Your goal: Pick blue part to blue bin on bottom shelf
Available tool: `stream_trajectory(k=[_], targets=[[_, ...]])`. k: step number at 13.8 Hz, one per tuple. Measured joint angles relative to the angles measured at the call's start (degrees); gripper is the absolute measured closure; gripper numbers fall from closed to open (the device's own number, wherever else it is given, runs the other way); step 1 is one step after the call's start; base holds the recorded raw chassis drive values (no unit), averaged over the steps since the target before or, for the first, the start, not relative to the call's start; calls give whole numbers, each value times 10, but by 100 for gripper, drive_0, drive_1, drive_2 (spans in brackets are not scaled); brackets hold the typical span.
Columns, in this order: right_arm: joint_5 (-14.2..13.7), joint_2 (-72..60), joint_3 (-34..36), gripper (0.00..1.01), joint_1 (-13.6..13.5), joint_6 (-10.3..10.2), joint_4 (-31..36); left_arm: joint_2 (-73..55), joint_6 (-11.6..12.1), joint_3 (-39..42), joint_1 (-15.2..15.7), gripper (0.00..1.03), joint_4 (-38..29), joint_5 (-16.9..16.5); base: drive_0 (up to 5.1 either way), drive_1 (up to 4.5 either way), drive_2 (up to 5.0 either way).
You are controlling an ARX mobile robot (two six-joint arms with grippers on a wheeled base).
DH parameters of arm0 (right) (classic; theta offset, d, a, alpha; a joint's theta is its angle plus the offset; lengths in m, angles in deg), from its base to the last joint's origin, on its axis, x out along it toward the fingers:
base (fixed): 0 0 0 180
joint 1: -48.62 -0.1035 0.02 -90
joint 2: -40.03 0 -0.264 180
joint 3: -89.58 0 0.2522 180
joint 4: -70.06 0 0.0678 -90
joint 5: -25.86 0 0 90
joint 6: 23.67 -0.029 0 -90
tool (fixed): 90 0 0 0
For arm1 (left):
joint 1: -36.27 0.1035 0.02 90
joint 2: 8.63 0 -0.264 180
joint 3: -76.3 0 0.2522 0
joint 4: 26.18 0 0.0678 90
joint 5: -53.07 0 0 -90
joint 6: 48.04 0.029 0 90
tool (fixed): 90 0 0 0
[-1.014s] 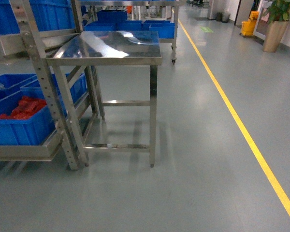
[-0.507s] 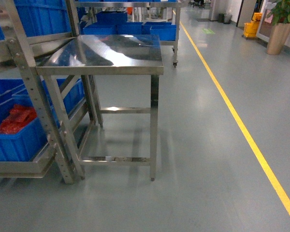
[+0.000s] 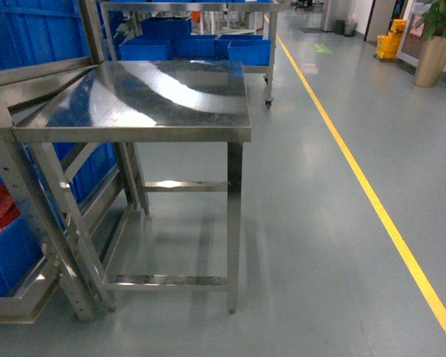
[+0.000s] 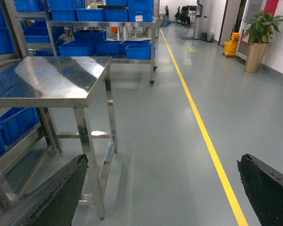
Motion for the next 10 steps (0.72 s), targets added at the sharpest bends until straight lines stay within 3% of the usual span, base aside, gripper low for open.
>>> stream_trajectory(k=[7, 10], targets=[[0, 0, 0, 3, 0, 0, 0, 0, 0, 0, 0, 60, 0, 0, 6, 414, -402], [0, 0, 0, 3, 0, 0, 2, -4, 0, 0, 0, 60, 0, 0, 0, 0, 0]])
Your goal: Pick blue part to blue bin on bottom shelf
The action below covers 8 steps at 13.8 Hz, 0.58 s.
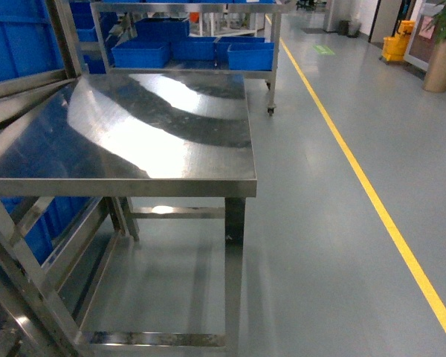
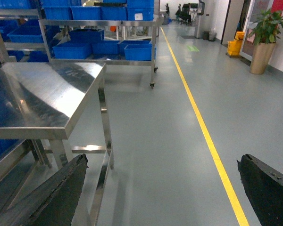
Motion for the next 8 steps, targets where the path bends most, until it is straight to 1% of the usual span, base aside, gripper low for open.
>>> stream_trajectory(k=[3, 8], targets=[[0, 0, 0, 3, 0, 0, -2, 4, 0, 0, 0, 60, -2, 0, 0, 0, 0], [0, 0, 0, 3, 0, 0, -2, 4, 0, 0, 0, 60, -1, 0, -444, 414, 52]])
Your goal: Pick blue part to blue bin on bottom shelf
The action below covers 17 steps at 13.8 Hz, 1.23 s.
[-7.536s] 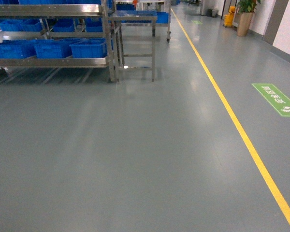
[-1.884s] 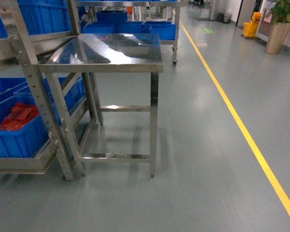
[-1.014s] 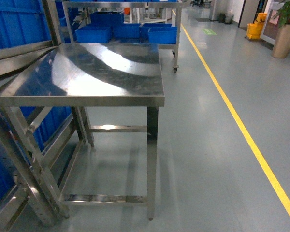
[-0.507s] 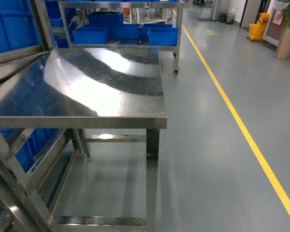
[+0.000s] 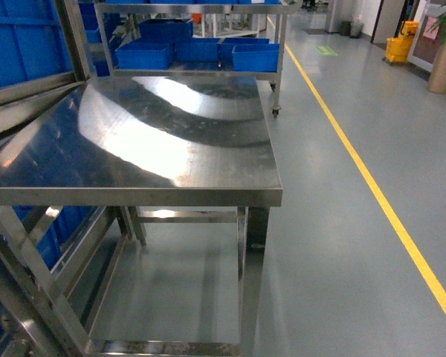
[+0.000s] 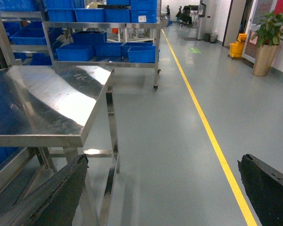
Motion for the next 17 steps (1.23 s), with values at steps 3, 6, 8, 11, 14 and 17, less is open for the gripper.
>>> stream_trajectory(k=[3, 6, 8, 11, 14, 17], targets=[[0, 0, 0, 3, 0, 0, -1, -1, 0, 0, 0, 60, 0, 0, -495, 247, 247], [0, 0, 0, 3, 0, 0, 1, 0, 0, 0, 0, 60, 0, 0, -486, 250, 250], [0, 0, 0, 3, 0, 0, 0, 1, 0, 0, 0, 60, 1, 0, -494, 242, 242], [0, 0, 0, 3, 0, 0, 0, 1, 0, 0, 0, 60, -2, 0, -450, 70, 403], [0, 0, 0, 3, 0, 0, 1, 1, 0, 0, 0, 60, -1, 0, -434, 54, 426], [0, 0, 0, 3, 0, 0, 0, 2, 0, 0, 0, 60, 0, 0, -495, 150, 312]])
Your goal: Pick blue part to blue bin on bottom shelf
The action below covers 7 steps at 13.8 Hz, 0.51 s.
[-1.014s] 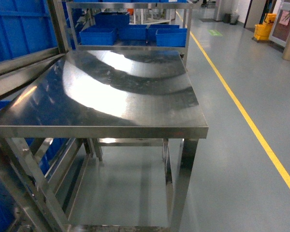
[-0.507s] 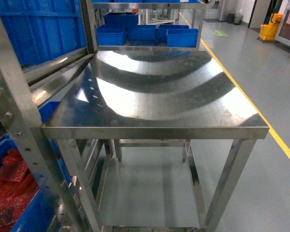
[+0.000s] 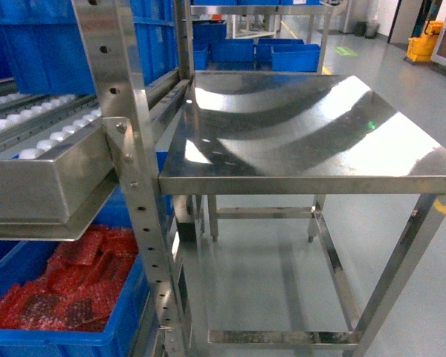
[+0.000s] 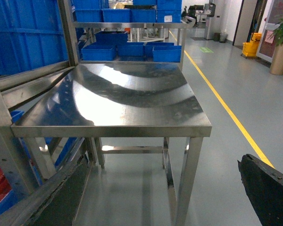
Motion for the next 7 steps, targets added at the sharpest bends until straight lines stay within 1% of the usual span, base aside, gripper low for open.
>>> stream_trajectory(k=[7], targets=[[0, 0, 0, 3, 0, 0, 0, -1, 0, 0, 0, 60, -2, 0, -499, 243, 243]])
